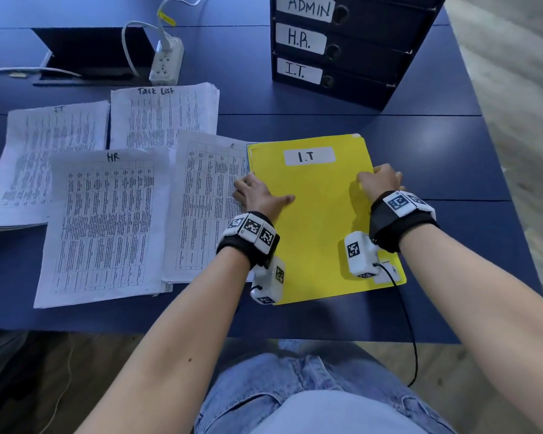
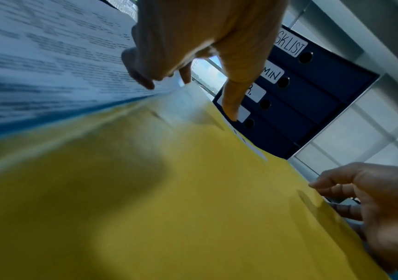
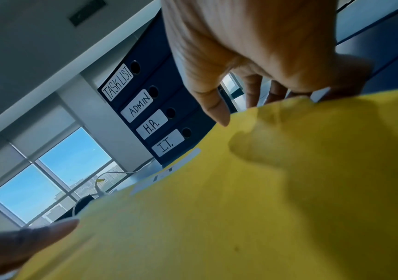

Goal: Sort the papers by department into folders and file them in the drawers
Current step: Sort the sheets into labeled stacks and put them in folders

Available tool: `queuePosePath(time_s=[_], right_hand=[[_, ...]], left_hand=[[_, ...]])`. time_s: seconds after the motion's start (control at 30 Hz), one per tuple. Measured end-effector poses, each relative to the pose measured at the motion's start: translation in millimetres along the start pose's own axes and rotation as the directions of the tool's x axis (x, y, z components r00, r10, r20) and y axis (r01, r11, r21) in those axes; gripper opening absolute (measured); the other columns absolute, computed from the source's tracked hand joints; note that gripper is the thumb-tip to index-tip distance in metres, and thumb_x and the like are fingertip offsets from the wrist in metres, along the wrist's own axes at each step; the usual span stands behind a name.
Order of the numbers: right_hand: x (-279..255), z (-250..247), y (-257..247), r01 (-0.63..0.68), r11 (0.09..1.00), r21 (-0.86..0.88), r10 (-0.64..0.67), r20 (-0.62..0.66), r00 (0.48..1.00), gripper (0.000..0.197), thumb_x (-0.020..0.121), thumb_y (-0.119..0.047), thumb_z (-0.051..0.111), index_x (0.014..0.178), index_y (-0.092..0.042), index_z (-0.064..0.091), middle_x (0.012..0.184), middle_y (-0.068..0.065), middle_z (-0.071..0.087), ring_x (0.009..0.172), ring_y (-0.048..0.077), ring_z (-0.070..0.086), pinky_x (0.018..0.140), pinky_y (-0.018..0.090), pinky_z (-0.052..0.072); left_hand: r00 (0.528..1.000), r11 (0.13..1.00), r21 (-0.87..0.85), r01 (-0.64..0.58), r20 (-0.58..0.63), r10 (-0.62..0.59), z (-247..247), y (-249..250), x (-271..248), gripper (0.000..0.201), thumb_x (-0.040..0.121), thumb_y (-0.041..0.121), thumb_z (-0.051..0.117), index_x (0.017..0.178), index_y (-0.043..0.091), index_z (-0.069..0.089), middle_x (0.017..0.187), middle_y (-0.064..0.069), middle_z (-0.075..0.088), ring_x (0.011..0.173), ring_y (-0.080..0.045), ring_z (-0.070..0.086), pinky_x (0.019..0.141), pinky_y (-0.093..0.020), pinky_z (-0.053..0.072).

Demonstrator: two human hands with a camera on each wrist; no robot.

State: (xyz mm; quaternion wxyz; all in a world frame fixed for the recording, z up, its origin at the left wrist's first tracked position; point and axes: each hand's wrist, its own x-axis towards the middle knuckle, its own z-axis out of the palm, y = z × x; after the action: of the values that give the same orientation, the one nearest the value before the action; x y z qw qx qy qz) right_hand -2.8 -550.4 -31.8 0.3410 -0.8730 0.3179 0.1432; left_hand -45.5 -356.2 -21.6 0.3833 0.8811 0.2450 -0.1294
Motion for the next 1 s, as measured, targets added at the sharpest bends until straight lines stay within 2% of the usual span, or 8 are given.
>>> queuePosePath(time_s=[0.1,0.23,0.4,0.53,0.63,0.77,0.87,1.0], right_hand=[[1.1,-1.5,2.2,0.051,0.985,0.164,-0.035,-0.101,0.994,0.035,0.086,-0.015,0.049,0.12,-0.011,0.044,0.13,0.007,0.04,0.119,0.029,0.037,0.088,0.032,0.032],[4.5,-3.0,5.7,0.217,0.875,0.432,-0.133,-0.217,0.967,0.02,0.088,-0.004,0.046,0.105,-0.015,0.05,0.083,-0.007,0.049,0.086,0.018,0.048,0.064,0.023,0.037],[4.0,-16.8,1.2,0.416,0.817,0.399,-0.333,-0.261,0.906,0.016,0.089,-0.006,0.052,0.1,-0.005,0.064,0.086,0.004,0.059,0.081,0.016,0.052,0.077,0.026,0.043],[-14.0,-26.4,-9.2,0.513,0.767,0.386,-0.503,-0.135,0.854,0.018,0.089,-0.002,0.052,0.102,-0.011,0.061,0.095,0.002,0.063,0.087,0.016,0.058,0.082,0.028,0.048],[-32.7,-38.9,-8.5,0.429,0.777,0.462,-0.519,0.083,0.851,0.017,0.091,-0.003,0.053,0.104,-0.013,0.06,0.102,0.006,0.063,0.088,0.017,0.06,0.082,0.031,0.05],[-48.9,-51.4,13.6,0.379,0.845,0.377,-0.49,0.266,0.83,0.02,0.091,-0.004,0.055,0.105,-0.017,0.061,0.107,0.003,0.065,0.094,0.018,0.063,0.086,0.031,0.051],[-59.5,-53.7,25.0,0.346,0.847,0.404,-0.476,0.285,0.832,0.023,0.092,-0.001,0.051,0.108,-0.015,0.059,0.108,0.006,0.065,0.088,0.016,0.064,0.081,0.028,0.053],[-82.8,-60.6,14.7,0.288,0.753,0.592,-0.511,0.25,0.823,0.024,0.095,0.001,0.044,0.11,-0.012,0.057,0.097,-0.002,0.066,0.077,0.005,0.067,0.072,0.023,0.055]], left_hand=[[0.993,0.998,-0.069,-0.014,-0.12,0.006,-2.3,6.3,4.2,0.065,0.078,0.03,0.071,0.126,0.007,0.034,0.134,-0.013,0.023,0.124,-0.028,0.024,0.102,-0.04,0.034],[0.993,0.909,-0.413,-0.052,-0.119,0.003,-6.0,9.7,11.2,0.046,0.089,0.011,0.056,0.129,0.0,0.034,0.137,-0.019,0.036,0.128,-0.032,0.038,0.103,-0.038,0.035],[0.994,0.852,-0.523,-0.032,-0.108,-0.029,-10.7,4.9,16.0,0.055,0.096,0.01,0.046,0.145,0.005,0.021,0.15,-0.013,0.028,0.138,-0.025,0.029,0.112,-0.032,0.026],[0.99,0.876,-0.48,-0.035,-0.136,-0.035,-8.7,4.8,18.6,0.053,0.097,0.011,0.044,0.145,0.008,0.022,0.15,-0.012,0.029,0.137,-0.026,0.03,0.108,-0.03,0.028],[0.984,0.899,-0.438,-0.002,-0.16,-0.076,-9.5,-0.2,26.4,0.052,0.097,0.013,0.044,0.144,0.005,0.024,0.149,-0.013,0.031,0.137,-0.026,0.031,0.108,-0.029,0.027],[0.98,0.905,-0.423,0.033,-0.162,-0.112,-14.5,-5.1,37.8,0.052,0.095,0.014,0.045,0.143,0.003,0.027,0.145,-0.015,0.037,0.132,-0.029,0.038,0.106,-0.031,0.032],[0.992,0.906,-0.423,-0.018,-0.119,-0.036,-18.0,-2.0,37.9,0.055,0.091,0.01,0.05,0.14,0.003,0.024,0.141,-0.017,0.037,0.13,-0.031,0.038,0.108,-0.037,0.033],[0.994,0.985,-0.137,-0.102,0.035,0.108,-19.0,7.9,24.8,0.074,0.089,0.028,0.058,0.147,0.008,0.016,0.152,-0.014,0.01,0.142,-0.027,0.011,0.116,-0.04,0.016]])
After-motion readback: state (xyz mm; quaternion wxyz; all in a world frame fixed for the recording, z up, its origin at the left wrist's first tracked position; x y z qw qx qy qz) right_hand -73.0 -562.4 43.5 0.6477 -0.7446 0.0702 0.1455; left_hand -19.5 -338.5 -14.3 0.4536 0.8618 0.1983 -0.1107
